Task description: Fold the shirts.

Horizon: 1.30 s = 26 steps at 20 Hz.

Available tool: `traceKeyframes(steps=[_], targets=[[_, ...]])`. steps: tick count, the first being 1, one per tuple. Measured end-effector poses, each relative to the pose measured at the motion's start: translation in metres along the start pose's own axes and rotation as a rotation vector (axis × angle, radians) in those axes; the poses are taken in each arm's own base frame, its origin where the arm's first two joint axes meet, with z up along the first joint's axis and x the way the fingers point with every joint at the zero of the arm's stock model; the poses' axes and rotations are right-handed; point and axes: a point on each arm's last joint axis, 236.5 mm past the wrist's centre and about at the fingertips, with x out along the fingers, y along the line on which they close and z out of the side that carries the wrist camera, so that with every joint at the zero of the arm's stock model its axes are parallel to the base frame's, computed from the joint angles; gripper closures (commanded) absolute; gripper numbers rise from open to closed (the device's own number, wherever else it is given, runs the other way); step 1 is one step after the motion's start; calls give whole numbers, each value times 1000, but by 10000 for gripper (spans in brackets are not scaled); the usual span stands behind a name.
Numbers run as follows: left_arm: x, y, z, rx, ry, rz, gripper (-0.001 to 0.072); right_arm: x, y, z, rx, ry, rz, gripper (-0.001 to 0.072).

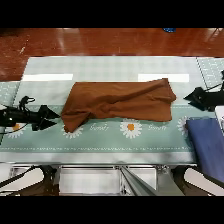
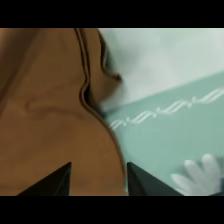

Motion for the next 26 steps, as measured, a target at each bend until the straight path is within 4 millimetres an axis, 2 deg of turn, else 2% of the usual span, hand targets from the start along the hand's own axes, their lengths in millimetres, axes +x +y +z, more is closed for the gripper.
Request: traceKeyframes(steps=[3, 7, 8, 9, 10, 13, 16, 19, 26], targets=[[10, -3, 1, -36, -36, -46, 196, 11, -1, -21, 12, 21, 33, 305], [25, -13, 6, -33, -71, -65, 202, 16, 1, -29, 21, 27, 57, 305], [30, -17, 8, -32, -81, -69, 222, 17, 1, -31, 21, 28, 60, 305], [35, -21, 9, -24, -91, -71, 404, 17, 2, -31, 22, 29, 63, 305], [40, -21, 13, -10, -104, -64, 680, 17, 2, -32, 23, 29, 66, 305], [45, -30, 21, 40, -131, -63, 689, 17, 0, -28, 29, 12, 64, 305], [39, -47, 27, 85, -136, -95, 689, 16, -8, -19, 57, -24, 54, 305], [32, -61, 31, 123, -134, -120, 689, 24, -16, -18, 91, -11, 47, 305], [27, -71, 33, 153, -132, -136, 689, 47, -32, -70, 125, 251, 46, 305]])
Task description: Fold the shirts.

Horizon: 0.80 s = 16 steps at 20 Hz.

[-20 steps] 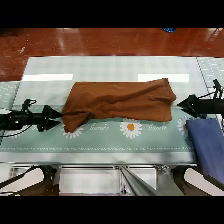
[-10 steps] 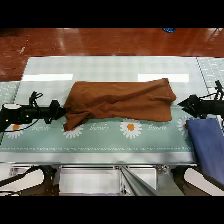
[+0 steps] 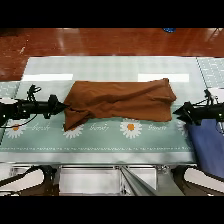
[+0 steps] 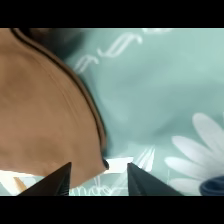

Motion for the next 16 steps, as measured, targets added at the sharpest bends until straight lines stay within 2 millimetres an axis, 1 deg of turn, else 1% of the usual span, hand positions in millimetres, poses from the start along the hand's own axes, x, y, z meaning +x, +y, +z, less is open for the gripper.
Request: traceKeyframes(steps=[3, 6, 8, 9, 10, 11, 12, 14, 16], targets=[[0, -1, 0, 3, 2, -2, 689, 11, -5, -15, 6, 87, -9, 305], [0, -1, 0, 4, 4, -3, 689, 27, 5, -27, -5, 153, 1, 305], [0, -1, -1, 3, 4, -3, 689, 37, 15, -26, -20, 152, 7, 306], [0, -1, -1, 4, 4, -3, 689, 41, 20, -23, -30, 140, 12, 374], [0, -1, -1, 4, 4, -3, 689, 46, 26, -19, -45, 119, 12, 488], [0, -1, -1, 4, 5, -3, 689, 50, 31, -14, -64, 98, 9, 654], [0, -1, -1, 4, 4, -4, 689, 53, 35, -10, -90, 84, 5, 689], [-1, -3, 0, 6, 3, -5, 689, 56, 51, -3, -147, 60, 15, 689], [-6, -10, 7, 24, -8, -17, 689, 48, 76, 6, -205, 41, 50, 689]])
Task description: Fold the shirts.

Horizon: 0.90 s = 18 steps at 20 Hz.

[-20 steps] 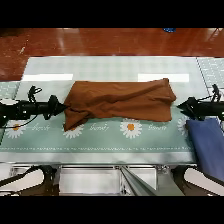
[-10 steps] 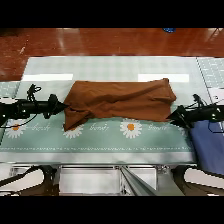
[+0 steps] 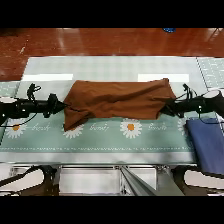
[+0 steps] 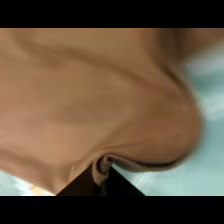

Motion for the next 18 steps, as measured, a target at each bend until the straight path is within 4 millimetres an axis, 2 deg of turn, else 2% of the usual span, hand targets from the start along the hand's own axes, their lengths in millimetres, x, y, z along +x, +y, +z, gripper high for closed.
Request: traceKeyframes(steps=[2, 4, 7, 9, 11, 12, 13, 15, 18], targets=[[-13, -21, 15, 48, -26, -30, 689, -23, 29, 23, -78, -57, 28, 690], [-37, -57, 38, 137, -78, -71, 689, -66, 67, 54, -183, -154, 35, 690], [-96, -136, 72, 316, -208, -140, 689, -160, 140, 97, -361, -376, 28, 690], [-144, -194, 85, 433, -316, -185, 689, -231, 192, 109, -485, -539, 20, 689], [-195, -249, 86, 545, -427, -226, 690, -301, 240, 101, -592, -692, 11, 689], [-224, -277, 80, 607, -489, -242, 689, -332, 261, 90, -641, -762, 4, 689], [-247, -297, 73, 655, -537, -244, 689, -357, 277, 76, -676, -822, 4, 689], [-292, -328, 54, 748, -637, -210, 689, -401, 301, 42, -743, -933, -14, 689], [-349, -348, 15, 861, -771, -99, 689, -451, 320, -18, -811, -1073, -50, 689]])
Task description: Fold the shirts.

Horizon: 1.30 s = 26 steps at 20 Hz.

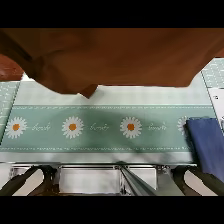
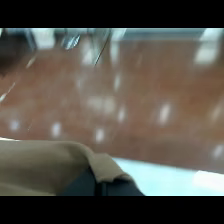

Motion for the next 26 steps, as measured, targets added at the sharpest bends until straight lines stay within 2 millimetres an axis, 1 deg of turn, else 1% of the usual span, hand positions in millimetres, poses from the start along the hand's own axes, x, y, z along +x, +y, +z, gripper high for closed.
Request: traceKeyframes(steps=[1, 3, 6, 8, 9, 11, 12, 14, 15, 17, 19, 22, 26], targets=[[-21, -8, 6, 51, -20, 43, 689, -20, 7, 6, -23, -28, -20, 689], [-62, -21, 12, 136, -62, 129, 690, -56, 19, 9, -52, -58, -55, 689], [-116, -46, 13, 239, -126, 211, 689, -98, 26, -2, -72, -67, -128, 689], [-149, -62, 9, 302, -161, 229, 689, -119, 24, -16, -63, -52, -181, 689], [-165, -65, 7, 323, -177, 241, 689, -126, 24, -23, -52, -39, -199, 689], [-198, -62, 2, 326, -203, 283, 689, -135, 23, -41, -30, 1, -220, 689], [-206, -55, -3, 316, -192, 305, 689, -136, 23, -52, -16, 31, -221, 689], [-210, -40, -22, 286, -123, 343, 689, -129, 21, -73, 14, 103, -215, 689], [-205, -32, -29, 273, -91, 359, 689, -122, 20, -85, 33, 142, -199, 689], [-183, -8, -54, 242, 26, 407, 689, -103, 20, -112, 74, 229, -154, 689], [-146, 18, -79, 228, 151, 451, 689, -76, 18, -140, 119, 306, -102, 689], [-67, 57, -118, 222, 312, 485, 689, -21, 1, -184, 198, 411, -42, 689], [45, 108, -170, 196, 482, 511, 689, 64, -30, -237, 298, 522, 34, 689]])
